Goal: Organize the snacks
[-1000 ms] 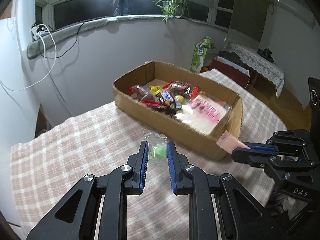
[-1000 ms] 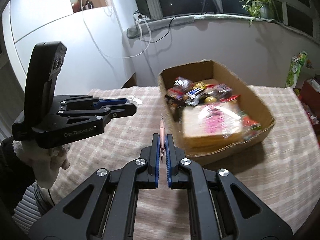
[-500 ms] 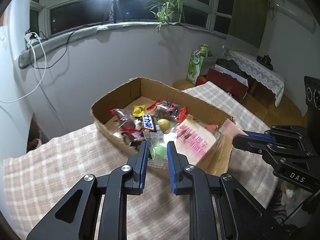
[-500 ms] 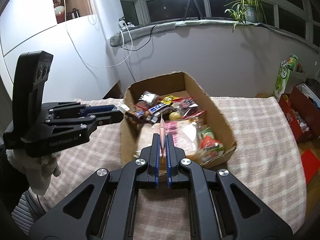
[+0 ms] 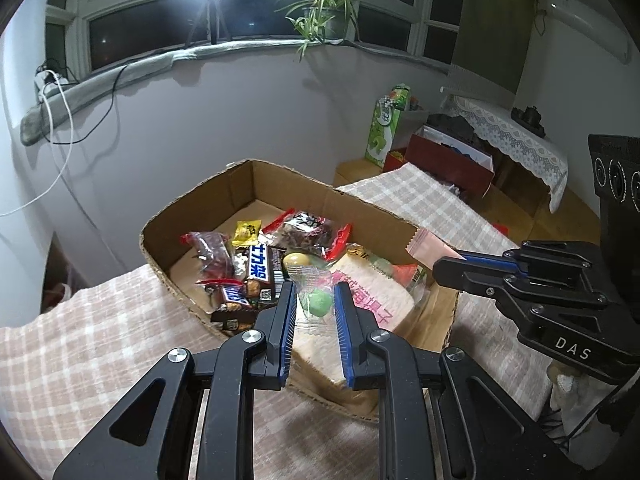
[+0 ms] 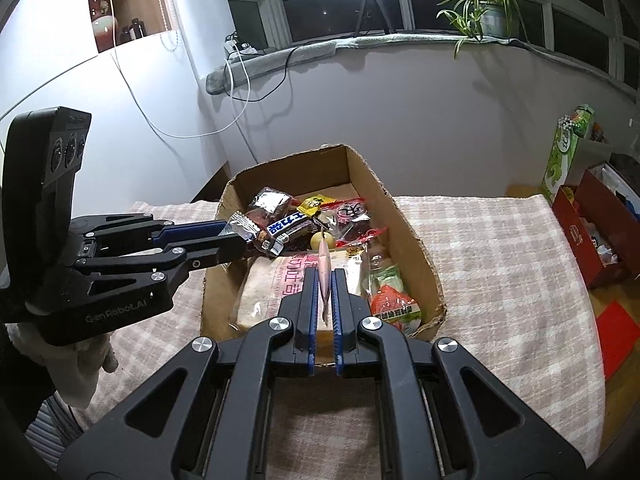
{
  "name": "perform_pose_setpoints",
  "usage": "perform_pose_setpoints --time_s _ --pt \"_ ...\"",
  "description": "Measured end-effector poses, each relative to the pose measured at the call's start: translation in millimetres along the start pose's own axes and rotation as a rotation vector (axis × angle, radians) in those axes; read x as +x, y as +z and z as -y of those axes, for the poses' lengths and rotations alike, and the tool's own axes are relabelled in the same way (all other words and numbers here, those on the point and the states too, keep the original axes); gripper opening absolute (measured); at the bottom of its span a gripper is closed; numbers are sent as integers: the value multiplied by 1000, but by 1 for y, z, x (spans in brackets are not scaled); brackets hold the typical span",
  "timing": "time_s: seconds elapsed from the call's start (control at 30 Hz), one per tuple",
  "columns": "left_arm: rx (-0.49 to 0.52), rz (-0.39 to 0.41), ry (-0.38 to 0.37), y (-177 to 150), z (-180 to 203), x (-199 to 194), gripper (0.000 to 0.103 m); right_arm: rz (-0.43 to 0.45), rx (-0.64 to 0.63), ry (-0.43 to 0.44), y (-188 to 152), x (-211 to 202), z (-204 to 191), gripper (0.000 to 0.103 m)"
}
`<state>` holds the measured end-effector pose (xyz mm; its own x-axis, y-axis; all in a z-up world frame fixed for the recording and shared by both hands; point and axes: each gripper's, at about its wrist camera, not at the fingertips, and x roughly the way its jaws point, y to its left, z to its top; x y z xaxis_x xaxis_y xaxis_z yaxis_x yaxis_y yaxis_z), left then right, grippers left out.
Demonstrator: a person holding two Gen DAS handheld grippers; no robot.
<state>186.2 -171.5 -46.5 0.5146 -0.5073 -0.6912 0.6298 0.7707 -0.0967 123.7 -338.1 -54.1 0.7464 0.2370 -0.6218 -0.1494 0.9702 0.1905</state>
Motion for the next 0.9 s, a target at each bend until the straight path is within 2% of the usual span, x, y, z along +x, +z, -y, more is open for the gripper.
perform_pose_setpoints --time_s 0.07,0.13,0.17,0.2,0.23,0.47,0.53,0.6,0.7,0.77,0.87,0.9 --pt "-1 3 1 1 1 0 18 -1 -1 -1 0 0 0 11" --pt "-1 4 5 1 1 0 21 7 -8 -13 0 -1 -2 42" --pt "-1 4 6 2 1 0 25 17 -9 -19 0 -2 -2 47" --pt "-1 5 8 2 1 0 31 22 -8 -18 0 -3 -2 48" --pt "-1 8 10 2 1 -1 33 24 -6 -15 1 -4 -2 48" --pt "-12 21 17 2 -1 -7 33 42 1 -29 0 -13 -3 49" --pt "-13 27 20 2 0 -9 39 47 2 -33 0 -16 -3 49" --pt "-14 35 27 1 0 -13 40 54 0 -40 -1 -21 -4 50" --pt "-21 49 32 -1 1 -20 40 70 -1 -49 -3 -29 -6 61" --pt "-30 61 35 -3 1 -26 41 84 -1 -56 -6 -35 -9 63" --pt "-45 77 43 -7 2 -34 49 96 6 -65 -9 -43 -10 66" --pt "-48 81 45 -8 3 -37 50 101 12 -70 -10 -46 -10 71"
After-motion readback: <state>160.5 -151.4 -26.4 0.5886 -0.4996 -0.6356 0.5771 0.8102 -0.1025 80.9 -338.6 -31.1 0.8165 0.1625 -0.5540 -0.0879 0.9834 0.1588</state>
